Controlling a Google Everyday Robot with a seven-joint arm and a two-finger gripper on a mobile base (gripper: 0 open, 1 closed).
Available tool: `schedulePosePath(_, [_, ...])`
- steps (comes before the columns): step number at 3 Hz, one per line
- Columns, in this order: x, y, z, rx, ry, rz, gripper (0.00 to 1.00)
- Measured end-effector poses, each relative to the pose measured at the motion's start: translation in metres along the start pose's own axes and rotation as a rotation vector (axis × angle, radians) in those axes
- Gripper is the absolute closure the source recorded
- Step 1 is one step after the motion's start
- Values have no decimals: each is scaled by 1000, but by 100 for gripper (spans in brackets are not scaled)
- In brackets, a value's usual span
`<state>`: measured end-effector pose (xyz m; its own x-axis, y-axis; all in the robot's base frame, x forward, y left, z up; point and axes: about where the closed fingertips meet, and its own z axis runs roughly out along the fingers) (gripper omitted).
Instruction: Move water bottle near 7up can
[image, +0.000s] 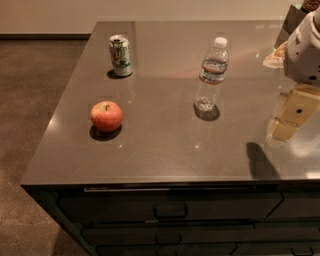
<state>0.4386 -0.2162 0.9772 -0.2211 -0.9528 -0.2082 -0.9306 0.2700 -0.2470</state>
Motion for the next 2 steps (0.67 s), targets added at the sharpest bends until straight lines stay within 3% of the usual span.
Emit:
schedulePosePath(1, [0,0,0,0,0,0,0])
schedulePosePath(2, [-12,-23,3,12,-11,55,0])
